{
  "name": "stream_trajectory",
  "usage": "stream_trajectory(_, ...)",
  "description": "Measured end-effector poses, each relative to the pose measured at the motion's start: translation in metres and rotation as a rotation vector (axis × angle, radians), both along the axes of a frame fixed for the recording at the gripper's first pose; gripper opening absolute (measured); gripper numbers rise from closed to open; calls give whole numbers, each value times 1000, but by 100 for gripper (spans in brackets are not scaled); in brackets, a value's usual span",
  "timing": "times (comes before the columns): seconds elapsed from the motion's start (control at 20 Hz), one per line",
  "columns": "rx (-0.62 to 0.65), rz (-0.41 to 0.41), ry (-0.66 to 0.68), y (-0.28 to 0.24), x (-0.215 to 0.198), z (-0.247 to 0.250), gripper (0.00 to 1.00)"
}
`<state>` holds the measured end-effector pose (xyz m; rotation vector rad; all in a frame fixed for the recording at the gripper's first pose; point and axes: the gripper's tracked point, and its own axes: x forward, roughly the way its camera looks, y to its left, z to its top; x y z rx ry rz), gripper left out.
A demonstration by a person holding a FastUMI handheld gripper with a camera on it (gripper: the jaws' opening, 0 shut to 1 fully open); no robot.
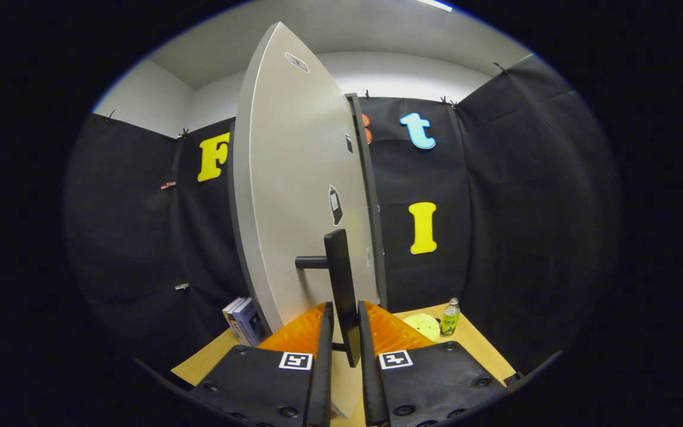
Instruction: Open the shoe cabinet door, grab the shoes and put them into the shoe cabinet, then close the shoe cabinet door.
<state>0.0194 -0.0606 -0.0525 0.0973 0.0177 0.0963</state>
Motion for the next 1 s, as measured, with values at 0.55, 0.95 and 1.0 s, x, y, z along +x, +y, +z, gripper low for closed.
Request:
stream_trajectory(0.55,34,-32,-14,-54,-13,13,26)
stream_trajectory(0.95,36,-67,4,-40,-29,16,20)
stream_trajectory(1.0,37,-58,7,-34,-35,17,20)
